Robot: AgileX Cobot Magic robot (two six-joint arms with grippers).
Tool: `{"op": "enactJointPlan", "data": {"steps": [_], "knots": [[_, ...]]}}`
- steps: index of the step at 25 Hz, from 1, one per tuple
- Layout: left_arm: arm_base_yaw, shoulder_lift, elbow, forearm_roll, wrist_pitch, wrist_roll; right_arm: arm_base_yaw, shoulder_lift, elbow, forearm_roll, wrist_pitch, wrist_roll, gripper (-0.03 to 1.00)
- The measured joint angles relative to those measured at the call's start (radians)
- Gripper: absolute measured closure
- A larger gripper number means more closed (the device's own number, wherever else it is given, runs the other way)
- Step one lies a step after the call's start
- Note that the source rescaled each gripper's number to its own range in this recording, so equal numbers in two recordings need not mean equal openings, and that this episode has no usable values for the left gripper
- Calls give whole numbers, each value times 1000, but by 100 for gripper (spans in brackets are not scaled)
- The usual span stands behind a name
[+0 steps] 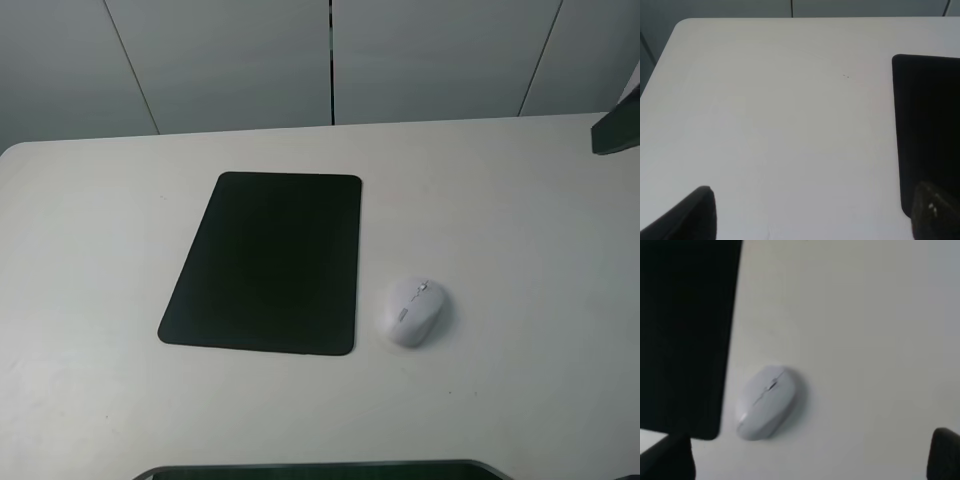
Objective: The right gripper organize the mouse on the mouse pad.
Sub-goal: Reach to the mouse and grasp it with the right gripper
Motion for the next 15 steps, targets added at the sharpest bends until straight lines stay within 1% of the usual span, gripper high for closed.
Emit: {"op": "enactJointPlan", "data": {"steps": [3, 5, 9, 12, 15], "knots": [[0, 0, 0, 0, 0, 0, 36, 80, 0, 20, -4, 2, -3], [0, 0, 0, 0, 0, 0, 99, 129, 0, 22, -20, 24, -3], [0, 0, 0, 0, 0, 0, 234, 218, 0, 25, -81, 108, -3], [0, 0, 0, 0, 0, 0, 291, 275, 0, 26, -120, 173, -3], [0, 0, 0, 0, 0, 0, 324, 325, 0, 29, -136, 227, -3]]}}
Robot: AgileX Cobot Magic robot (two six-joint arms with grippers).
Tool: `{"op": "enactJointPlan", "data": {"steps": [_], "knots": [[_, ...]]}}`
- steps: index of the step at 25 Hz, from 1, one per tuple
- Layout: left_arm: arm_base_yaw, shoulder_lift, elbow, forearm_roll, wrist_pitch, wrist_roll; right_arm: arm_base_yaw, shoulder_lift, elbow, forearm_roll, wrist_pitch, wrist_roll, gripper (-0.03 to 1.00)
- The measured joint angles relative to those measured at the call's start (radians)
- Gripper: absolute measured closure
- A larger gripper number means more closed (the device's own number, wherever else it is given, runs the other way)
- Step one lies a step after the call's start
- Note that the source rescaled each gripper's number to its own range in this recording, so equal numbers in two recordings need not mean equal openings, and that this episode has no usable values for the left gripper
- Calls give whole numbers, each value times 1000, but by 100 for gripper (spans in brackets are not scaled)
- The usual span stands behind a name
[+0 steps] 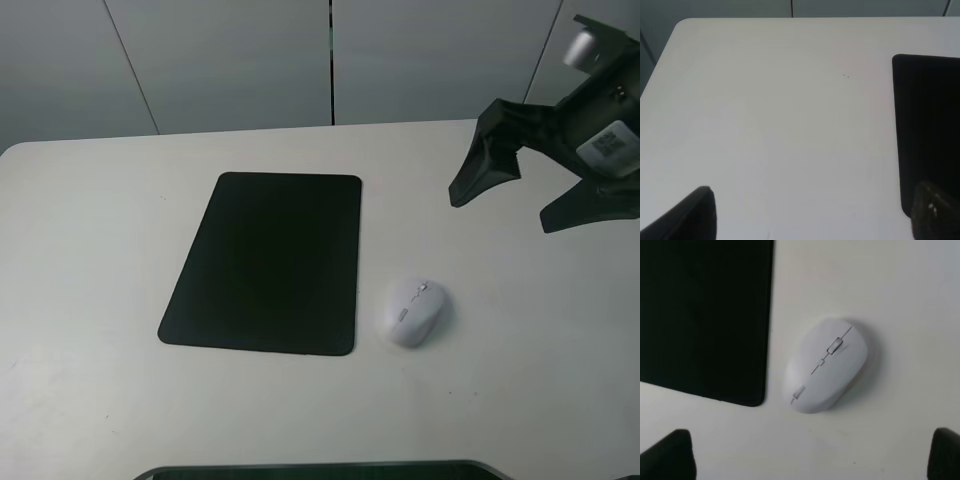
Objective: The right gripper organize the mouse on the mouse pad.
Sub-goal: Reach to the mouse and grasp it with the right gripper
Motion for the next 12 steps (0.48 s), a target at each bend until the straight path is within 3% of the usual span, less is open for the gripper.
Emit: {"op": "enactJointPlan", "data": {"steps": [12], "knots": [[0, 0, 0, 0, 0, 0, 131, 248, -2, 135, -121, 85, -3]]}}
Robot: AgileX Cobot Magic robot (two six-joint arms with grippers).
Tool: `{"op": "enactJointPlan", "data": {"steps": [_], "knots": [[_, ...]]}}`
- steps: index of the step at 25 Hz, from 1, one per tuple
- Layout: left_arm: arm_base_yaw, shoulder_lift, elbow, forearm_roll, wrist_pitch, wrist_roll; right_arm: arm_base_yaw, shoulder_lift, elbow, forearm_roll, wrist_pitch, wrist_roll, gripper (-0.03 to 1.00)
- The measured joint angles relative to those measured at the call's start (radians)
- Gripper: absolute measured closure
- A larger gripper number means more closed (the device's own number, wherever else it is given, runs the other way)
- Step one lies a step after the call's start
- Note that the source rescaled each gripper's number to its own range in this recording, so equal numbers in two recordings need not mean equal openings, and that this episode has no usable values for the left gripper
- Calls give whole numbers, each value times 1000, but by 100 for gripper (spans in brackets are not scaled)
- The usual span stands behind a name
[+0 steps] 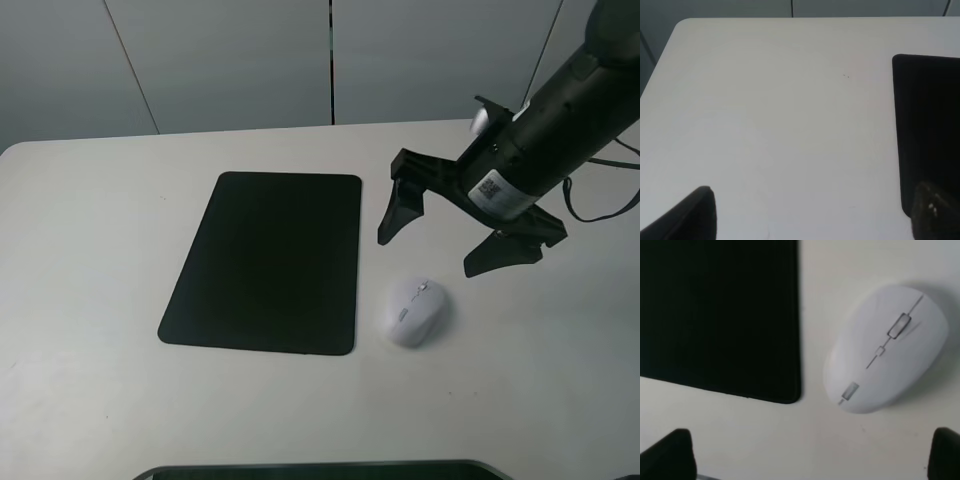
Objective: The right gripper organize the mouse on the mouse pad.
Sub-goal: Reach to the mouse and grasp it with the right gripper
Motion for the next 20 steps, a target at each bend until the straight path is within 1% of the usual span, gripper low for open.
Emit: {"op": "enactJointPlan", "data": {"steps": [2, 8, 13, 20], "knots": [[0, 0, 0, 0, 0, 0, 4, 34, 0, 2, -5, 27, -3], [0, 0, 0, 0, 0, 0, 5, 105, 0, 20, -11, 58, -3], [0, 0, 0, 0, 0, 0, 21, 135, 0, 35, -38, 66, -3], [0, 0, 0, 0, 0, 0, 24, 214, 0, 42, -41, 75, -3]]}}
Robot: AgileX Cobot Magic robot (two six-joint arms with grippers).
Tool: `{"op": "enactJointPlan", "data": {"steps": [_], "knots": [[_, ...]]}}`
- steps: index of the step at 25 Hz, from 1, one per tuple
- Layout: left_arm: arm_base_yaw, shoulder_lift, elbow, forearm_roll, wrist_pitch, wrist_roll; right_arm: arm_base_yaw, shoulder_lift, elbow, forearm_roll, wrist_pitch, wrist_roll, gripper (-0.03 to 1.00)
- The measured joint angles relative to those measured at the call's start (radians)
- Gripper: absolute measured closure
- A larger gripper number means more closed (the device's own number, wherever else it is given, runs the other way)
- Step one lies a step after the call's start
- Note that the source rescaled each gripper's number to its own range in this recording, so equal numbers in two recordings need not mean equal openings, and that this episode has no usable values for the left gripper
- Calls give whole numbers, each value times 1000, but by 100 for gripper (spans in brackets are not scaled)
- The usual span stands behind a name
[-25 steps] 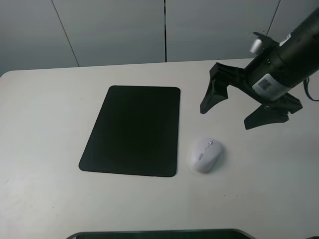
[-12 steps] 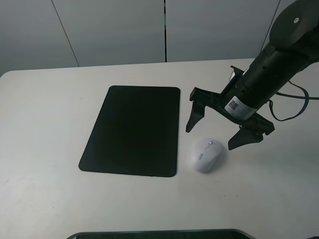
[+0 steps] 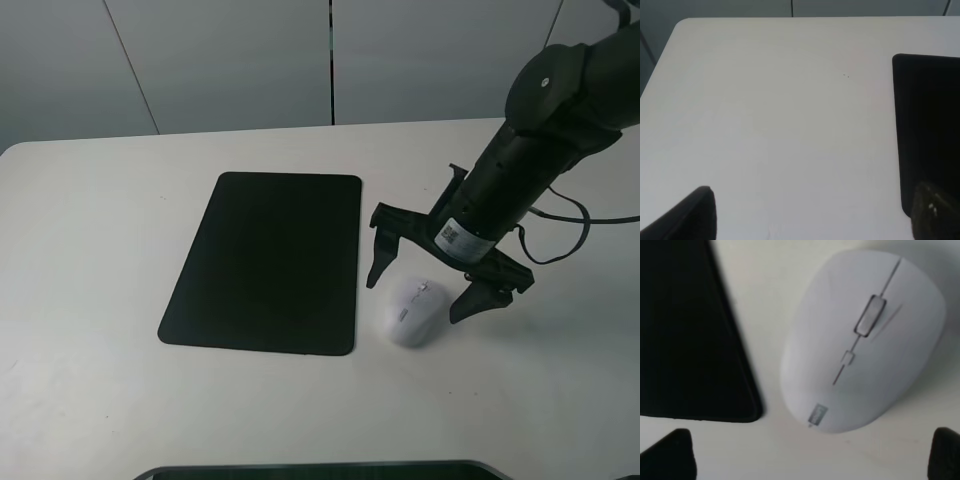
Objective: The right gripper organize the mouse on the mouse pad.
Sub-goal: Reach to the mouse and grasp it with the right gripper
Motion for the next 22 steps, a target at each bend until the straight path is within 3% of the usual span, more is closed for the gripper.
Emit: {"op": "enactJointPlan", "data": {"steps": [5, 9, 17, 22], "knots": [[0, 0, 0, 0, 0, 0, 9, 2, 0, -59, -49, 48, -3], [0, 0, 0, 0, 0, 0, 63, 2, 0, -182, -45, 144, -3], [0, 0, 0, 0, 0, 0, 135, 2, 0, -240, -73, 274, -3], [0, 0, 0, 0, 0, 0, 154, 2, -23, -356, -77, 399, -3]]}}
